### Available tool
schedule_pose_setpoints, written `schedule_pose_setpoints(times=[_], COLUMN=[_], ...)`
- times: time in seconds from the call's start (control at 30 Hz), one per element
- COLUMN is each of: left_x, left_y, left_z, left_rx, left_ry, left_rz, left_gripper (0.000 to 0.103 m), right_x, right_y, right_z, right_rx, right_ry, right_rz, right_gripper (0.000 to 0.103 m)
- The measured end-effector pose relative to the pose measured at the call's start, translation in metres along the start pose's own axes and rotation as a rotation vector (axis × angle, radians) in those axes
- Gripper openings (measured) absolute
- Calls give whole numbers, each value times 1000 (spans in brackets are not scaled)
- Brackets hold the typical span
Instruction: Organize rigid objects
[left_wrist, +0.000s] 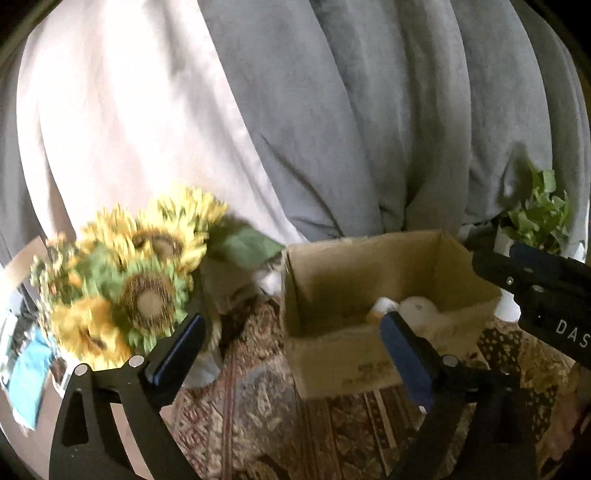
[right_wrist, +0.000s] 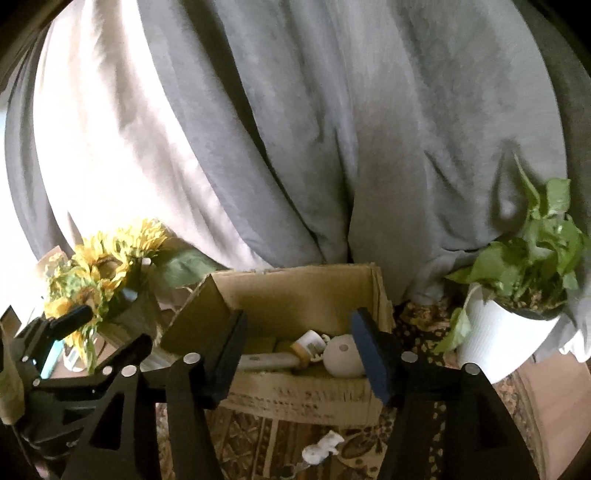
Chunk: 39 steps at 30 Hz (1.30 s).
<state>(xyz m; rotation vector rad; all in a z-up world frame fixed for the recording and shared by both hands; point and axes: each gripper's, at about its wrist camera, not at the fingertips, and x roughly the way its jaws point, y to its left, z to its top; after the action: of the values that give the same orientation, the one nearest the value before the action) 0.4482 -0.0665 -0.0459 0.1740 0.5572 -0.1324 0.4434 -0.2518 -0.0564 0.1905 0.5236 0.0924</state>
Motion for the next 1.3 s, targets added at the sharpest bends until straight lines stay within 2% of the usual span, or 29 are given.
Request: schedule_pose_setpoints(times=[0.2, 0.4, 0.57, 0.97, 1.3], left_x=[-1, 9, 20, 49, 72], left_y=[4, 3, 2, 2, 1], left_z=[-26, -53, -73, -94, -107], left_rx=[-69, -116, -122, -96, -91], left_ry=[52, 115, 183, 272, 336], left_rz=[4, 14, 3, 16, 14], left_gripper=[101, 102, 102, 102, 102], right_x=[-6, 5, 17, 54, 85], right_y=[4, -4, -8, -11, -21], right_z=[-22, -49, -73, -113, -136], right_rx=[-11, 20, 40, 95, 137], right_ry=[14, 98, 167, 301, 388], right_rz=[-18, -36, -33, 1, -4], right_gripper=[71, 73, 73, 72, 63])
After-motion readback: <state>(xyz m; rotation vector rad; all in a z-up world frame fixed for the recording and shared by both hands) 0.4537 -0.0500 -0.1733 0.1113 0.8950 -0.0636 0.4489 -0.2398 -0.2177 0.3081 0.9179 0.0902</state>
